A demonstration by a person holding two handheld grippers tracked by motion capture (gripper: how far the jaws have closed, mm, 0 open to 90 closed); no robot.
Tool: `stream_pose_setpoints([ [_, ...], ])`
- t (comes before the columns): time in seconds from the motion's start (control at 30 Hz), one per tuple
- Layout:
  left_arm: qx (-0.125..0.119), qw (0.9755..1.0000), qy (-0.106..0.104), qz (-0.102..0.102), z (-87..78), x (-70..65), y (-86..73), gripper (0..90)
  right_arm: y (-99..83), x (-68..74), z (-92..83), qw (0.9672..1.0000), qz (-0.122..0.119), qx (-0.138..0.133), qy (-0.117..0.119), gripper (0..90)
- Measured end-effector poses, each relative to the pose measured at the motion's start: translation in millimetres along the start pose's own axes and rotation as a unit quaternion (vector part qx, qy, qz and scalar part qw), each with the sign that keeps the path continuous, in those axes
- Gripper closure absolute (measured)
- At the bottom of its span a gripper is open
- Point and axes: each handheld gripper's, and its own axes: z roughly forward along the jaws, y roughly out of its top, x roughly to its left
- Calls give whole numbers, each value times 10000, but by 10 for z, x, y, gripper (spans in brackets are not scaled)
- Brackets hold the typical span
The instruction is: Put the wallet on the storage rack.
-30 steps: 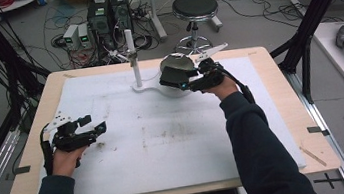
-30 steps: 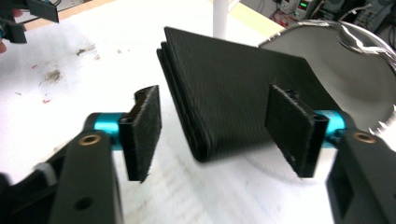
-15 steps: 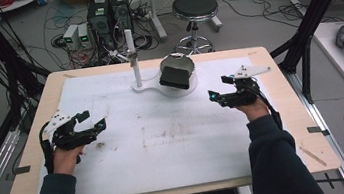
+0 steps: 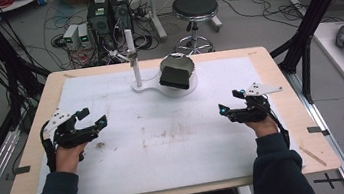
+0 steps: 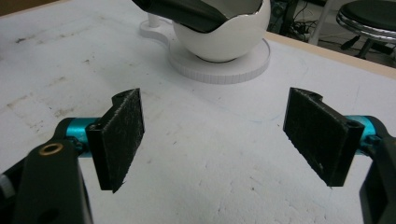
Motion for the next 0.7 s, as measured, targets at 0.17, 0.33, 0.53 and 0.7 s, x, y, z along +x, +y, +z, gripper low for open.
stream_pose_setpoints([
  [0.17, 29, 10000, -39, 42, 2, -20, 0, 169, -13, -24, -8, 10000, 6, 1, -7, 206],
  [0.33, 44, 10000, -34, 77, -9, -15, 4, 169, -51, -24, -7, 10000, -14, 74, -63, 206],
  [0.53, 57, 9999, -34, 99, -50, -27, -14, 171, -60, -9, -37, 9999, 0, 24, -111, 206],
  [0.7, 96, 9999, -58, 113, -50, -29, -20, 171, -49, 6, -25, 9999, -7, 49, -92, 207],
])
